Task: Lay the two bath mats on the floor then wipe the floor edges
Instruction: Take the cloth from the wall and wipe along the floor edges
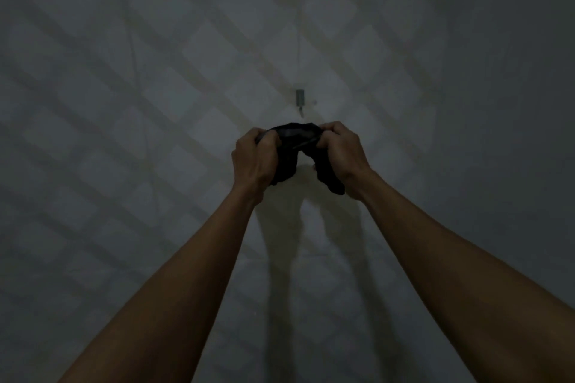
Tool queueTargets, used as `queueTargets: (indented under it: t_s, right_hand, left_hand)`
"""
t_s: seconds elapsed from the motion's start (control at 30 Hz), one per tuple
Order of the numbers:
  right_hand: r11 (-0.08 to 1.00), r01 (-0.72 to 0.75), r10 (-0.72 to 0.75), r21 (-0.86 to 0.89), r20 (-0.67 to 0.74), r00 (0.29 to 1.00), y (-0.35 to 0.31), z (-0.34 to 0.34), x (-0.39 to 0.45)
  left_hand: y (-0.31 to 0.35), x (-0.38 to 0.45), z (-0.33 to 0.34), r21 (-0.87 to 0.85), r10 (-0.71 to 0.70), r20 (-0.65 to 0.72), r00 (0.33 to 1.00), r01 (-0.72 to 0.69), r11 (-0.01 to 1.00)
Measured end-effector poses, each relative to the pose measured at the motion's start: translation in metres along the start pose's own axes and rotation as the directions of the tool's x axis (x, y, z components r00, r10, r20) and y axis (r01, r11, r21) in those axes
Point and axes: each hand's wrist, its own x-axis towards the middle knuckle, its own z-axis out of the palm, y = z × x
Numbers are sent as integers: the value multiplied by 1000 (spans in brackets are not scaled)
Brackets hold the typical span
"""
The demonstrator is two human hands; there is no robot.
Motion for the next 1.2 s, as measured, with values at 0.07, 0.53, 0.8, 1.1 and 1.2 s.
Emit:
queueTargets:
  t_s: [0.07,0.53,0.8,1.1,1.2]
  right_hand:
    - [997,-66,67,31,-13,998,4,-1,-22]
    - [927,-87,139,-365,120,983,65,-31,-147]
    - [813,-437,553,-386,272,788,155,-55,-278]
    - [639,-494,759,-589,380,529,237,-42,-331]
    - [613,-457,787,-645,443,430,274,-29,-333]
  left_hand:
    - [-11,-14,-2,-21,-64,27,998,64,998]
    - [-66,-140,-57,297,-127,265,956,44,954]
    - [-141,-272,-84,463,-488,425,762,280,841]
    - [-227,-328,-95,554,-762,452,464,524,647]
    - [-271,-334,-97,553,-806,429,408,586,592]
